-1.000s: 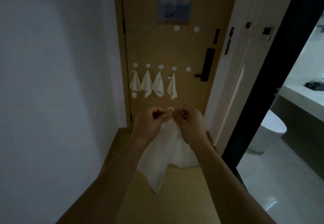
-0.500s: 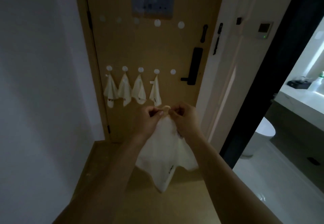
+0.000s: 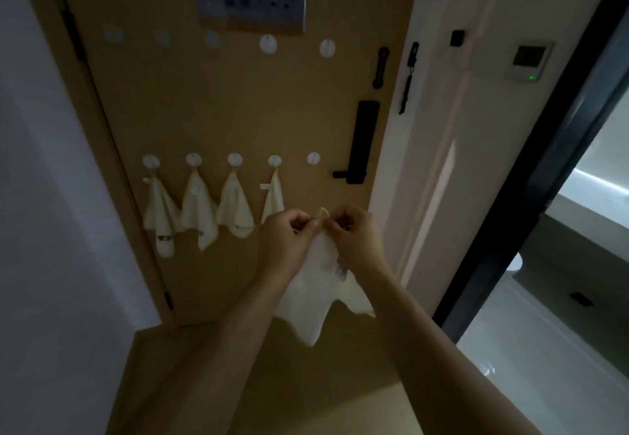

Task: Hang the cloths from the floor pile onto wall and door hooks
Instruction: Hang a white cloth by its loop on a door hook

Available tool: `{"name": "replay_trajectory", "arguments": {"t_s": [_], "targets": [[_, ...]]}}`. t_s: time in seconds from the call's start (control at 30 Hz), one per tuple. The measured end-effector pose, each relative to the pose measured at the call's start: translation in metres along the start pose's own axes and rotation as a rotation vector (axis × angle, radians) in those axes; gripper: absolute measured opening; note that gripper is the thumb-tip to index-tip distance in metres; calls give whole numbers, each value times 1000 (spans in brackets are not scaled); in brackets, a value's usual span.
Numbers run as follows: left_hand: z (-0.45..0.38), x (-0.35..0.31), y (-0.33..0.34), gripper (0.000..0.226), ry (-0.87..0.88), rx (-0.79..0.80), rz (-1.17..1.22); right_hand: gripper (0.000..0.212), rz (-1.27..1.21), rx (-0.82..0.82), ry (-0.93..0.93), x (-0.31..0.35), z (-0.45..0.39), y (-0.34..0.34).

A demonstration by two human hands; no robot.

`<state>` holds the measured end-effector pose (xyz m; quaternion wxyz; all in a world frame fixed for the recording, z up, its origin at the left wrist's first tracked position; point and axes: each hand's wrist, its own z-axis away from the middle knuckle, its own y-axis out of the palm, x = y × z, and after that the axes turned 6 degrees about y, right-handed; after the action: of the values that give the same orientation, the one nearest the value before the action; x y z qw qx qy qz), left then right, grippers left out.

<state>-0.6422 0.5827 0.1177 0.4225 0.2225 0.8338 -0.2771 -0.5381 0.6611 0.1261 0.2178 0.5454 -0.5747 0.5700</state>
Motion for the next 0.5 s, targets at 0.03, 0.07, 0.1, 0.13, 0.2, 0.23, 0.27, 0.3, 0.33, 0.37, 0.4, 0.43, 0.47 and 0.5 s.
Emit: {"name": "replay_trajectory", "arguments": {"t_s": [0.03, 0.07, 0.1, 0.13, 0.2, 0.23, 0.27, 0.3, 0.33, 0.37, 0.4, 0.43, 0.47, 0.5], "targets": [[-11, 7, 4, 17, 2, -9, -19, 19, -4, -5, 7, -2, -13, 6], [-23, 14, 8, 17, 1, -21, -36, 20, -3, -12, 13, -5, -27, 11], [-34, 22, 12, 16, -6, -32, -47, 20, 0, -16, 20, -7, -41, 16], [-46, 29, 17, 16, -15, -40, -55, 18, 2, -15, 31, -10, -54, 20], [-71, 45, 29, 20, -40, -43, -73, 14, -10, -6, 58, -19, -82, 29], [-82, 53, 36, 18, -53, -36, -90, 12, -21, -8, 71, -25, -95, 34], [-94, 61, 43, 15, -65, -29, -110, 13, -29, -9, 76, -30, -108, 38], [-105, 70, 50, 12, -79, -28, -124, 14, -32, -4, 71, -35, -123, 43], [-117, 79, 58, 11, -96, -33, -130, 17, -25, 7, 62, -41, -138, 47], [-129, 88, 65, 12, -106, -43, -135, 19, -14, 19, 51, -47, -153, 52], [-142, 96, 73, 12, -111, -53, -147, 19, -11, 27, 36, -53, -169, 57], [-155, 104, 80, 13, -118, -61, -159, 18, -19, 33, 23, -60, -186, 63], [-169, 111, 88, 13, -130, -65, -163, 17, -29, 41, 23, -67, -203, 67], [-182, 118, 96, 13, -141, -64, -159, 17, -33, 52, 35, -73, -220, 71]]}}
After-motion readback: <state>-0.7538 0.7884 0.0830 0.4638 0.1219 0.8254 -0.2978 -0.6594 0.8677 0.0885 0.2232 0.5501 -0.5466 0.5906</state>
